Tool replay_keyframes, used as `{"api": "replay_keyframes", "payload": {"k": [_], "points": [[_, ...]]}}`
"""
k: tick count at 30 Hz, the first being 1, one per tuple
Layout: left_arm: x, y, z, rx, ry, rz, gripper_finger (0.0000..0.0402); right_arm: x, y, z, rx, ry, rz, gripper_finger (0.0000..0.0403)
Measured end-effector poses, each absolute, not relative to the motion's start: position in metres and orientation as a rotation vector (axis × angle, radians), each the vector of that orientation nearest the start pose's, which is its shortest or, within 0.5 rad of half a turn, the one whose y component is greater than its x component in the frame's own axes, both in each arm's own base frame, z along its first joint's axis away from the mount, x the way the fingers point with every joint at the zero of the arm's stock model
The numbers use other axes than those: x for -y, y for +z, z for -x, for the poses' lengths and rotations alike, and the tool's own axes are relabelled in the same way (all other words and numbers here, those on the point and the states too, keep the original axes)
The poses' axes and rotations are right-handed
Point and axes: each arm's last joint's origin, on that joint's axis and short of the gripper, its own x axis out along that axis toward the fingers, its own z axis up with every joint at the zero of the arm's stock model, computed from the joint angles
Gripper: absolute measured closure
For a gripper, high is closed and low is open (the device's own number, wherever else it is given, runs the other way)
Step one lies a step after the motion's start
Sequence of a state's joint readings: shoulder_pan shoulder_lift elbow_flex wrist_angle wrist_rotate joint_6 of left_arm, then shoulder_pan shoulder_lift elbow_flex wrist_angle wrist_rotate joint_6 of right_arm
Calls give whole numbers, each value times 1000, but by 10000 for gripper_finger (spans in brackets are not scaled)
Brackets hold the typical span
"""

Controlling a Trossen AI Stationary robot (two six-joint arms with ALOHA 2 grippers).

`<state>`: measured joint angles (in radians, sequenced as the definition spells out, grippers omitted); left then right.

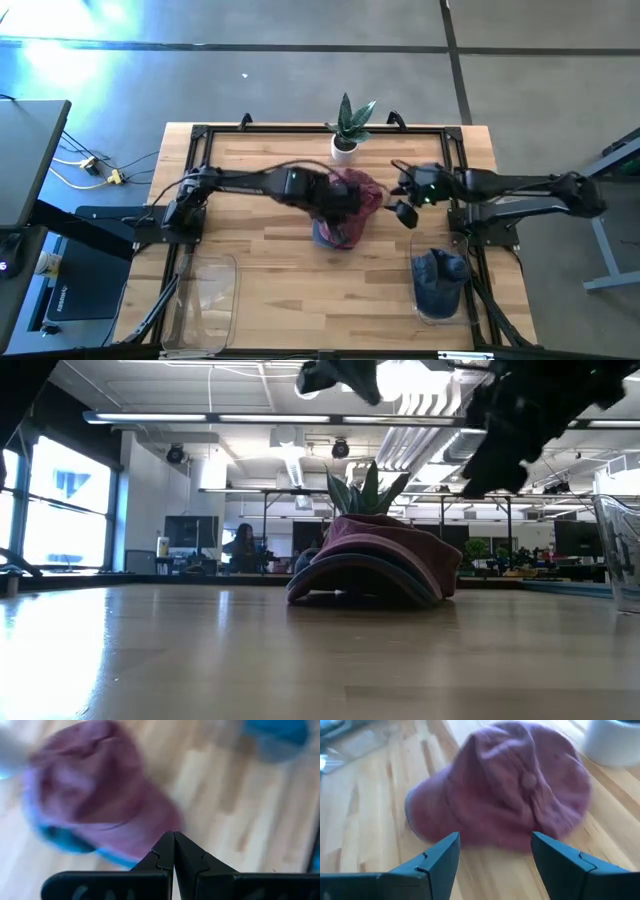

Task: Pick & Place hat
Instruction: Put the red cap into the left transparent bin

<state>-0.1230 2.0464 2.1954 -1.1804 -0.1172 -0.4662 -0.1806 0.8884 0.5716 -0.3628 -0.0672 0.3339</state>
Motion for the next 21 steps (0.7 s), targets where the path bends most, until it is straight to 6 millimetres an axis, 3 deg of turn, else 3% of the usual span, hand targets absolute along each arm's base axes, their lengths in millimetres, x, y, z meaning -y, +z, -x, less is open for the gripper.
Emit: {"api": "replay_keyframes", "payload": {"k": [7, 13, 16, 18, 21], "points": [[94, 332, -455, -681, -1, 401, 402, 64, 210, -205, -633, -152, -361, 182], [101, 315, -462, -580, 13, 430, 402, 81, 200, -225, -705, -124, -289, 193], [91, 308, -449, -604, 67, 420, 402, 88, 195, -232, -731, -113, -274, 197], [82, 312, -440, -524, 99, 440, 402, 91, 191, -236, -749, -104, -282, 200], [71, 313, -409, -480, 128, 457, 402, 93, 185, -240, -763, -100, -273, 204]]}}
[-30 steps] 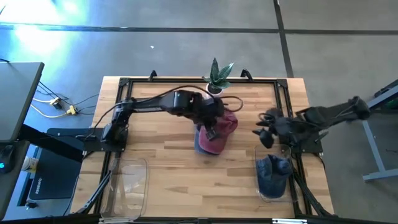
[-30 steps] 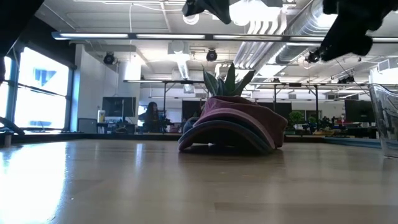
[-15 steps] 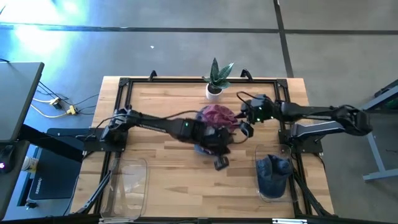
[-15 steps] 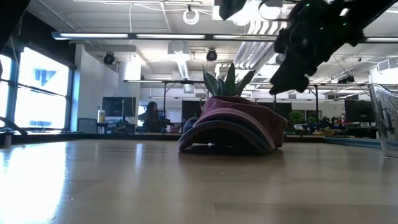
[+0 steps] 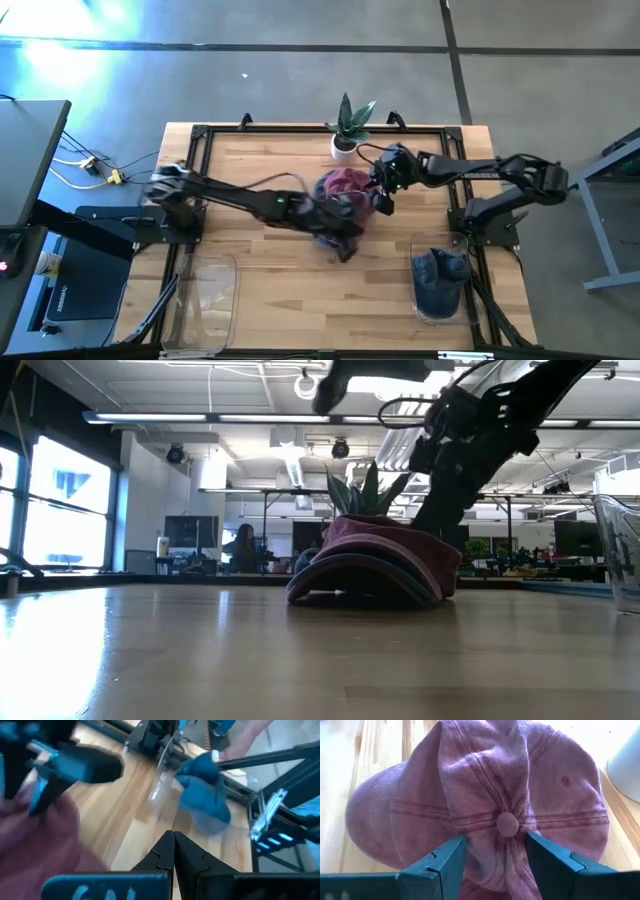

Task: Pick & Place hat
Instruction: Put the red cap into the left transparent bin

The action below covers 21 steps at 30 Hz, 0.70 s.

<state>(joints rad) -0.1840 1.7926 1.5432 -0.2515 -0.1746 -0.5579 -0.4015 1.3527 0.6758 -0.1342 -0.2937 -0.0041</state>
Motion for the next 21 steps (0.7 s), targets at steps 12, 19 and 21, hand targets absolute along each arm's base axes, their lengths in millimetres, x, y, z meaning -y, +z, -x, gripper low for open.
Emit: {"api": "replay_keyframes", "payload": {"k": [12, 19, 21], "points": [[7, 303, -315, -346, 232, 511, 402, 96, 174, -257, -695, -40, -312, 305], [-24, 321, -279, -363, 292, 429, 402, 90, 215, -263, -656, -113, -368, 386], [-32, 328, -268, -362, 293, 407, 402, 87, 228, -264, -682, -128, -377, 380]]}}
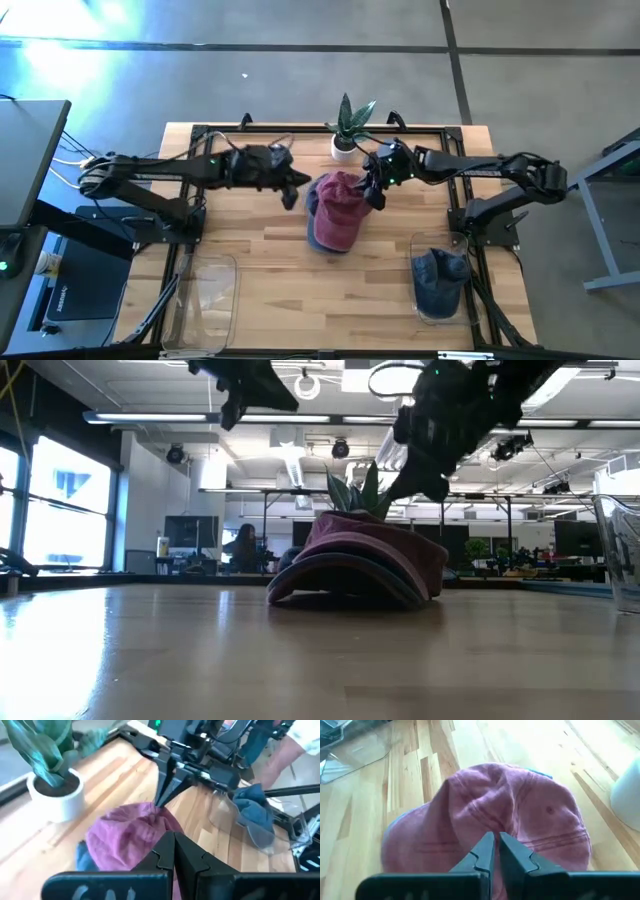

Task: Pick & Place hat
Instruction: Put the red cap into the left transparent bin

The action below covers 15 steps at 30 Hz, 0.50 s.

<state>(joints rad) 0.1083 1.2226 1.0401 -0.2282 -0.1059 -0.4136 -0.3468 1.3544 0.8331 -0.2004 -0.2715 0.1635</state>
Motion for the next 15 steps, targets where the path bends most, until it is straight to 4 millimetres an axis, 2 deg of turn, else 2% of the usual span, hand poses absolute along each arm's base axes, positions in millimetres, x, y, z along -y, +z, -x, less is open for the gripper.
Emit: {"api": "replay_keyframes", "payload": {"k": [4, 7, 11, 15], "points": [[-47, 336, -252, -366, 306, 394, 402, 82, 257, -266, -726, -142, -381, 398], [-55, 340, -245, -364, 277, 381, 402, 78, 272, -270, -737, -132, -390, 392], [-60, 339, -239, -401, 206, 388, 402, 79, 268, -274, -779, -189, -384, 361], [-59, 338, -238, -418, 154, 402, 402, 83, 255, -279, -832, -194, -346, 297]]}}
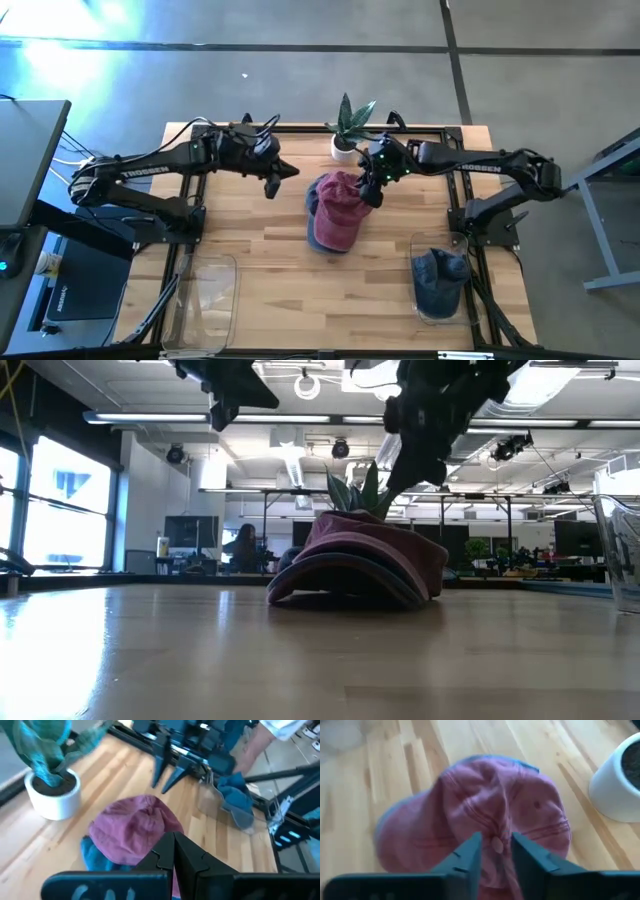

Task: Pick & Place hat
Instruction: Put the red cap into the left transparent bin

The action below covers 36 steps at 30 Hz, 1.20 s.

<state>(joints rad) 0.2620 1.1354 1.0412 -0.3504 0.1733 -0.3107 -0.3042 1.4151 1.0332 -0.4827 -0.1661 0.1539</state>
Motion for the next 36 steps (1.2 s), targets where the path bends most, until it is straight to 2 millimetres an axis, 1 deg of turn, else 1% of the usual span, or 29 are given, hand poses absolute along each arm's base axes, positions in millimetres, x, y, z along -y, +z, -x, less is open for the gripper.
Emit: {"api": "replay_keyframes", "payload": {"k": [4, 6, 8, 10, 12, 14, 16, 20, 21, 22, 23, 26, 27, 32, 36], "points": [[-57, 338, -238, -419, 117, 432, 402, 86, 238, -287, -904, -150, -264, 217], [-58, 337, -240, -428, 109, 449, 402, 87, 228, -291, -944, -123, -214, 185], [-58, 335, -241, -438, 113, 460, 402, 90, 217, -295, -994, -162, -162, 164], [-58, 336, -241, -429, 114, 478, 402, 93, 210, -297, -1025, -209, -136, 160], [-58, 336, -241, -429, 120, 496, 402, 94, 206, -300, -1025, -188, -117, 171], [-58, 336, -241, -428, 122, 500, 402, 93, 204, -303, -1015, -127, -107, 200], [-58, 336, -241, -426, 123, 504, 402, 92, 203, -304, -1009, -82, -114, 245], [-59, 336, -241, -421, 153, 511, 402, 90, 205, -303, -990, -35, -155, 363], [-59, 336, -241, -420, 162, 510, 402, 90, 207, -303, -982, -28, -168, 378], [-59, 336, -241, -419, 174, 508, 402, 89, 210, -301, -969, -19, -185, 382], [-59, 336, -241, -419, 178, 507, 402, 87, 215, -300, -951, -15, -209, 378], [-60, 336, -241, -414, 182, 490, 402, 85, 236, -293, -861, 10, -296, 353], [-60, 337, -241, -409, 179, 477, 402, 84, 245, -289, -827, 29, -326, 351], [-60, 344, -245, -325, 177, 423, 402, 78, 284, -269, -670, 119, -455, 384], [-61, 353, -248, -234, 186, 323, 402, 71, 307, -257, -570, 189, -536, 379]]}}
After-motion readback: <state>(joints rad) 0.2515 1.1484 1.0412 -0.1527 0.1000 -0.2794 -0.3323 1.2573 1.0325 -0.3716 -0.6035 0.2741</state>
